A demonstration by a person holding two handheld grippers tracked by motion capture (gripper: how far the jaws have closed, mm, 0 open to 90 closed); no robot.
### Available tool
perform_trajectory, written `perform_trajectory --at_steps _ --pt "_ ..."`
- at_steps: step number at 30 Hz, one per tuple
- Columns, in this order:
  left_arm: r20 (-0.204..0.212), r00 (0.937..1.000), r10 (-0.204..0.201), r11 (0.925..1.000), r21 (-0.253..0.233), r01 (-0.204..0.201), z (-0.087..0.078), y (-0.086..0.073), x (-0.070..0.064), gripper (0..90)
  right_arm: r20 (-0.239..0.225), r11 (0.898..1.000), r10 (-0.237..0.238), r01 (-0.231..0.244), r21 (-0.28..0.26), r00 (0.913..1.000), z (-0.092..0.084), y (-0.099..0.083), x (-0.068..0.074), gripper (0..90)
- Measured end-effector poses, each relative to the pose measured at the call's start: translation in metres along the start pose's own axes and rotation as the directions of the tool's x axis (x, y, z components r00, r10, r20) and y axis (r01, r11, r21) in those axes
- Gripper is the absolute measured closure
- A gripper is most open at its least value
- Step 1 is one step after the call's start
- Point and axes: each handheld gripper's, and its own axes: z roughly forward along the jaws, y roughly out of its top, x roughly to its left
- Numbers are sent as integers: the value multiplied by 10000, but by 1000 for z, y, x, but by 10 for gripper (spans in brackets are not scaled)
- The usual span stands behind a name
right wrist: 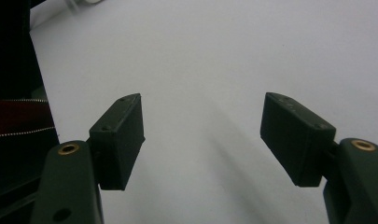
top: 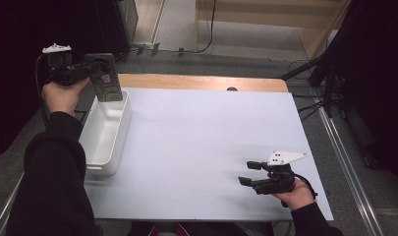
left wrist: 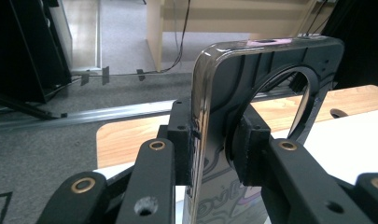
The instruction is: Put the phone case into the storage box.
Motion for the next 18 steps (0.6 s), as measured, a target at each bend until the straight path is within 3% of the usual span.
perform_trajectory --at_steps 18 --pt "-121 9999 113 9998 173 -111 19 -14 -2 714 13 9999 -93 93 91 10000 1 0 1 293"
